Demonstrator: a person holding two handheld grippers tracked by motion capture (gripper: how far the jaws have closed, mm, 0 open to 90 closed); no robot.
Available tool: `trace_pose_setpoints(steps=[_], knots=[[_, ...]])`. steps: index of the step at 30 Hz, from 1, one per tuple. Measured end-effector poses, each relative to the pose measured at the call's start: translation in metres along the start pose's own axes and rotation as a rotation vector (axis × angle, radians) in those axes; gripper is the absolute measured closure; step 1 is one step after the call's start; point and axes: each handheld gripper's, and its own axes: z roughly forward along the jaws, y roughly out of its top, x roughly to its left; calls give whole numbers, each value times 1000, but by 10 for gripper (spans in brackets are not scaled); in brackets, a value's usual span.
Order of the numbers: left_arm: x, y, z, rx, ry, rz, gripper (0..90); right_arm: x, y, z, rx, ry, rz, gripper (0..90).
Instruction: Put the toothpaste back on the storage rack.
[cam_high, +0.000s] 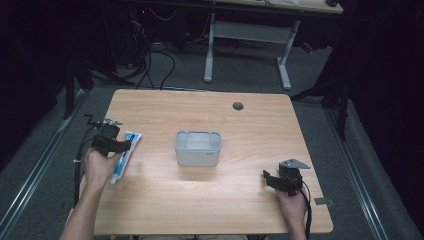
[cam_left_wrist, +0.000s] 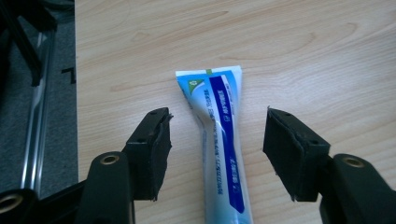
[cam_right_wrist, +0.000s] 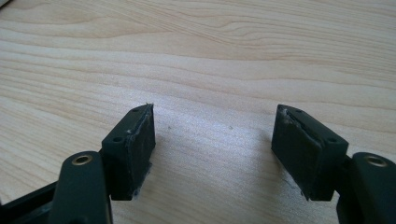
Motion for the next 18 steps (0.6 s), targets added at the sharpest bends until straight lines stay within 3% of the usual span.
trace_pose_setpoints(steps=[18], knots=[[-5, 5, 35, 92, -3, -6, 419, 0, 0, 0, 0, 1, -1, 303]])
